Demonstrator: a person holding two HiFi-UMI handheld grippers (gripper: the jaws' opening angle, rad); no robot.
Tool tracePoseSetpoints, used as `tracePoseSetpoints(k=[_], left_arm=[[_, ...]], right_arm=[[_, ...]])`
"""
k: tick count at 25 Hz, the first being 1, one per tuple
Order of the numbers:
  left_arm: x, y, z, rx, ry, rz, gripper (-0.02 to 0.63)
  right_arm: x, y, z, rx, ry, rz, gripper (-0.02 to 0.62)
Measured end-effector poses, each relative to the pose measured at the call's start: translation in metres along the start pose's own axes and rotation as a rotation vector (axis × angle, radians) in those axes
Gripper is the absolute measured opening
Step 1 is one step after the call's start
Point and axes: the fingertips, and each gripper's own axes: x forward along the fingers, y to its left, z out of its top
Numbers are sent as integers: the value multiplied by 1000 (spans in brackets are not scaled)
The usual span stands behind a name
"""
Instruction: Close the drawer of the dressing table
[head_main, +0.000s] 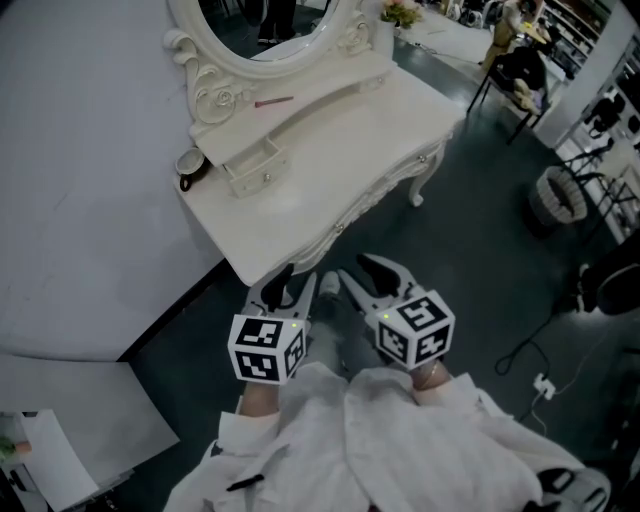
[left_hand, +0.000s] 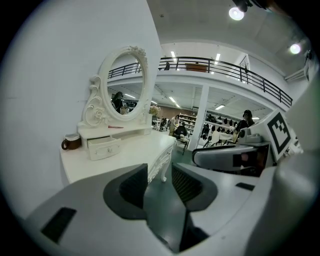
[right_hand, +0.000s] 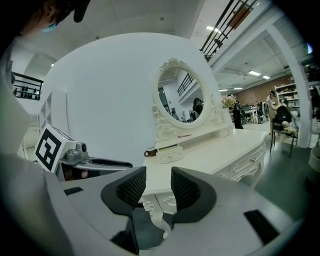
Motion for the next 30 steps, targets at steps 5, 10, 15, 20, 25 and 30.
tracePoseSetpoints(k=[5,10,15,20,25,30], left_arm=[[15,9,2,-17,4,-10,130],[37,25,4,-45,10,-6,130],[69,50,11,-61,19,-3,130],[101,75,33,-66,10,-7,130],[130,95,67,-51,-14,-16,130],[147,119,93,-40,-39,-7,130]], right_arm=[[11,-12,-1,0,22,-7,132],[32,-30,3,-3,46,-10,132],[67,-45,12,-23,71,8,132],[99,-61,34,-53,86,20,132],[136,-80,63,-90,87,41,132],[172,-93,88,-106,75,57,133]])
